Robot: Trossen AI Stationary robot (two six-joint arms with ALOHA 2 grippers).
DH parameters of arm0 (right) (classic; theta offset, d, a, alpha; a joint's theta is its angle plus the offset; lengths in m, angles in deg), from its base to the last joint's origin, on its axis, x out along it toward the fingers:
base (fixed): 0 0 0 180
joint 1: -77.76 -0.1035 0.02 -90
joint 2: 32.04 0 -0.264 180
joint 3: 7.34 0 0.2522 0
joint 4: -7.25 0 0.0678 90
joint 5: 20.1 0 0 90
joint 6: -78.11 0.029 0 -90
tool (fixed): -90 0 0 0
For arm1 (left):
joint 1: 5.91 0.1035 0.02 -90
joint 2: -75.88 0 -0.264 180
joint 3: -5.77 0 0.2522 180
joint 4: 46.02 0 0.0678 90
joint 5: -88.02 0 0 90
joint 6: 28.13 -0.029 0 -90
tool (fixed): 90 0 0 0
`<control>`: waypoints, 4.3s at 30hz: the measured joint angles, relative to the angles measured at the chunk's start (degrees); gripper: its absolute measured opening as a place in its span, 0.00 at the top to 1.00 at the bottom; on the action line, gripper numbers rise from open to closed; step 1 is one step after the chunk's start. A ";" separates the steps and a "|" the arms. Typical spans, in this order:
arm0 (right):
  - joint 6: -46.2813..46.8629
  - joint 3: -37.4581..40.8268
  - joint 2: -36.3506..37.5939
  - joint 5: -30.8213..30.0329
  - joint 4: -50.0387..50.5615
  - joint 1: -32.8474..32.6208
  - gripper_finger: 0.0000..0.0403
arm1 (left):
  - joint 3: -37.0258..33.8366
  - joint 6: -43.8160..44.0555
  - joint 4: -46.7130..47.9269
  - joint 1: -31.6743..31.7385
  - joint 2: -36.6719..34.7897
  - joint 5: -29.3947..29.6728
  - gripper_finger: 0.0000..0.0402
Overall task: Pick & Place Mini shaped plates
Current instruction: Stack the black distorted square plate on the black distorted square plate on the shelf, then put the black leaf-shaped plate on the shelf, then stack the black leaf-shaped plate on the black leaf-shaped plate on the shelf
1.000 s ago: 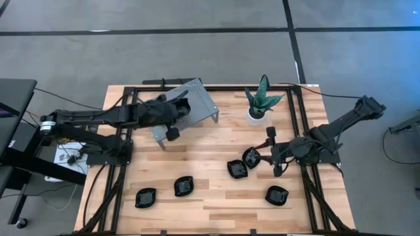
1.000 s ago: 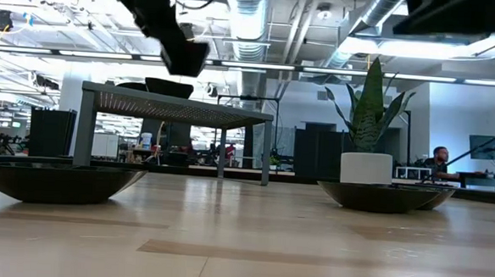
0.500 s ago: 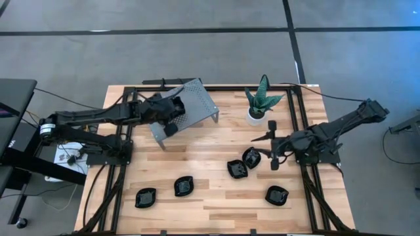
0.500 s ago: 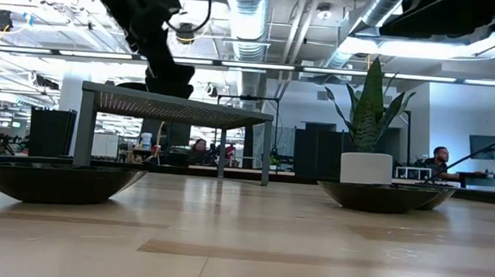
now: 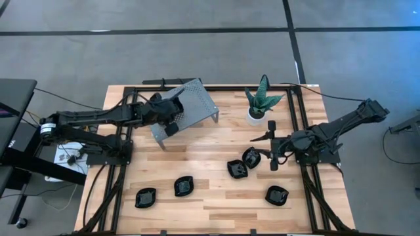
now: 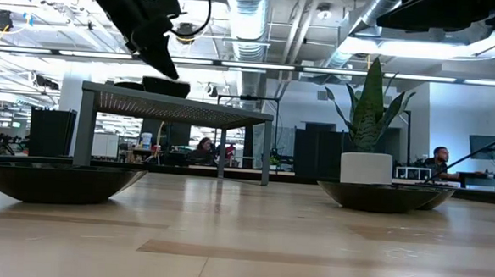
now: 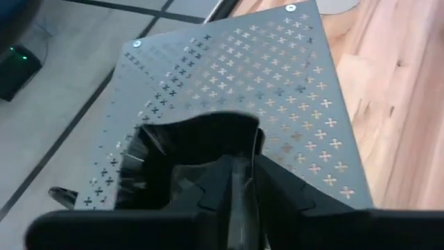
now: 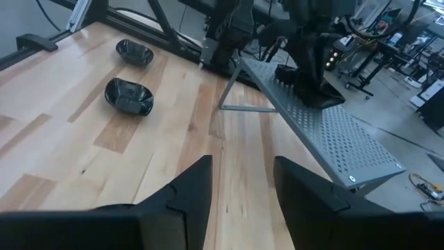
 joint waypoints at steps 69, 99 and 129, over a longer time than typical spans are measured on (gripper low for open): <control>43.39 -41.78 -60.38 9.19 45.35 -3.62 0.99 | 0.02 5.17 -40.10 -32.87 21.58 -4.00 0.78; -29.98 -46.37 -56.08 8.83 15.47 30.98 1.00 | 0.00 -4.30 -42.01 -43.70 6.37 10.78 0.78; -36.37 -52.41 -62.29 0.66 10.36 30.00 0.69 | -1.05 -2.55 -42.24 -42.69 6.47 11.65 0.78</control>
